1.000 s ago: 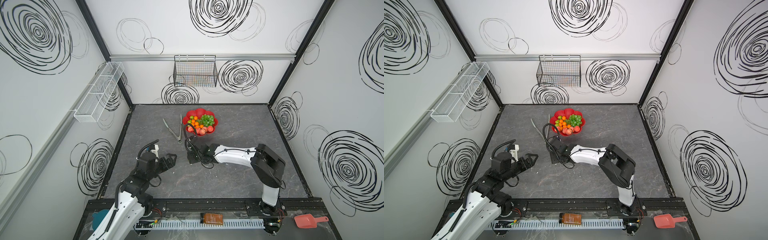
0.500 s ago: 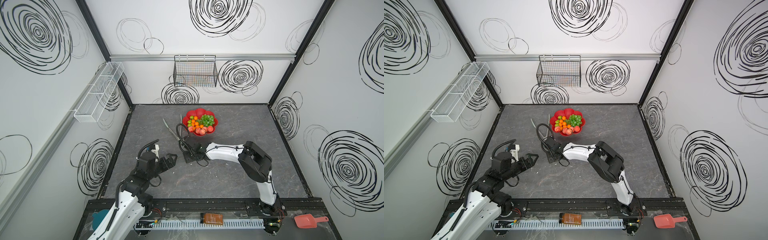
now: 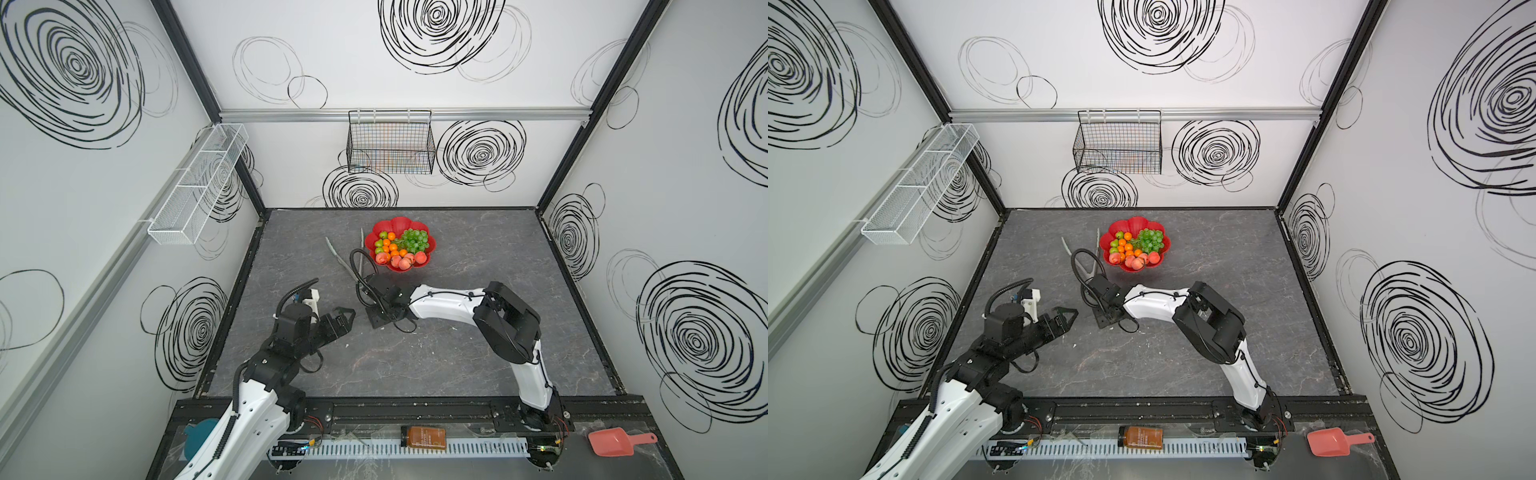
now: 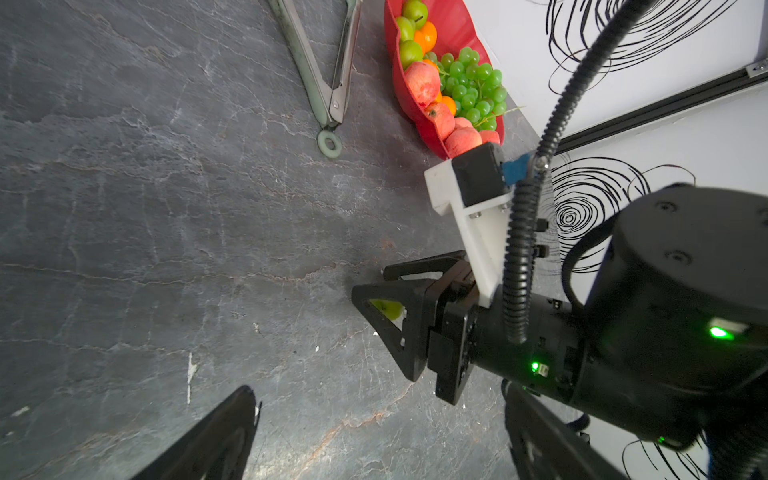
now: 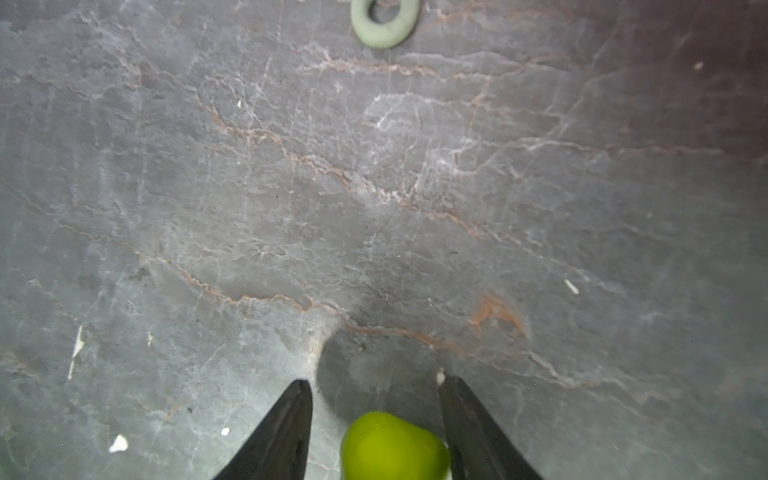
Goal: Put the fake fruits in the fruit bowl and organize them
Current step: 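Grasp the small green pear with the right gripper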
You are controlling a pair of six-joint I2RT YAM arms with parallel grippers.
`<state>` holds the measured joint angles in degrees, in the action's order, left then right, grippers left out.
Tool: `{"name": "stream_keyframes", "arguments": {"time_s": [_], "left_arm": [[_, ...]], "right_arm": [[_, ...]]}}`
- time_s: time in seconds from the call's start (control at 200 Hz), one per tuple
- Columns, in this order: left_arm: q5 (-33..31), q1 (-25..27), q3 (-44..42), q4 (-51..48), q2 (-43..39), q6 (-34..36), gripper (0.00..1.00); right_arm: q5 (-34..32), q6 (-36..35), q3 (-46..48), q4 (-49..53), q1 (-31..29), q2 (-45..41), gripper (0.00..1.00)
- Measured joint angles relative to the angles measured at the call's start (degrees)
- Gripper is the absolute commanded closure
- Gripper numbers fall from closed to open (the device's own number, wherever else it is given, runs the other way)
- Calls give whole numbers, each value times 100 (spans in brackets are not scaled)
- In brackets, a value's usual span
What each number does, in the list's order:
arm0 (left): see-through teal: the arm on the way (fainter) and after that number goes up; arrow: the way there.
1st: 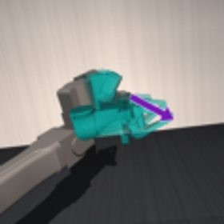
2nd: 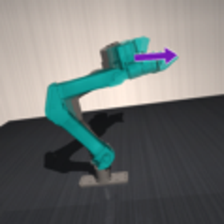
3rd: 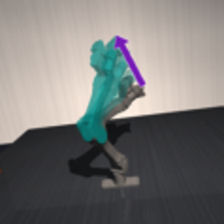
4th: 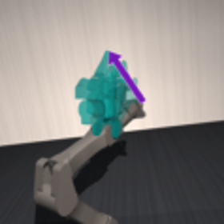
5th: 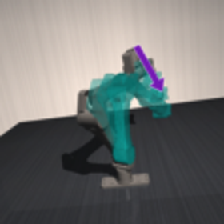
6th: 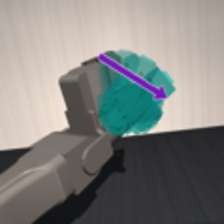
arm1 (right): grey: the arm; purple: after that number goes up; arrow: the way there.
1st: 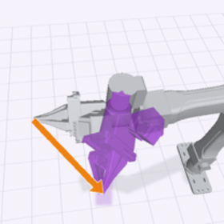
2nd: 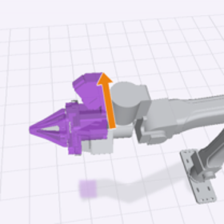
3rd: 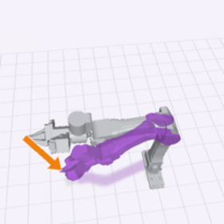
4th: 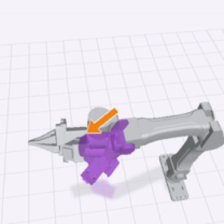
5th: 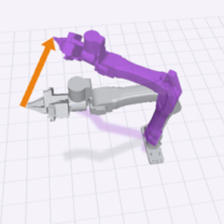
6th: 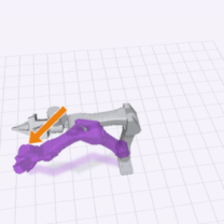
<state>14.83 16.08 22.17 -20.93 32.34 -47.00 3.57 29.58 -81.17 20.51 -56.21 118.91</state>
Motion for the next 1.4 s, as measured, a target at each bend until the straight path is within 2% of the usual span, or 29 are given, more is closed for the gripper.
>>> {"name": "stream_keyframes", "arguments": {"time_s": [0.355, 0.75, 1.176, 1.401], "left_arm": [[57, -13, 0, 2, 74, 2, 4], [63, -13, 2, 2, 114, 9, 4], [96, -13, 2, 2, 142, 26, 4], [103, -13, 2, 4, 142, 26, 4]], "right_arm": [[-107, -46, 160, -109, -85, -61, 46], [-144, -48, 177, -101, -85, -72, 52], [-151, -46, 509, -101, -173, -308, 49], [-186, -44, 551, -76, -210, -341, 52]]}}
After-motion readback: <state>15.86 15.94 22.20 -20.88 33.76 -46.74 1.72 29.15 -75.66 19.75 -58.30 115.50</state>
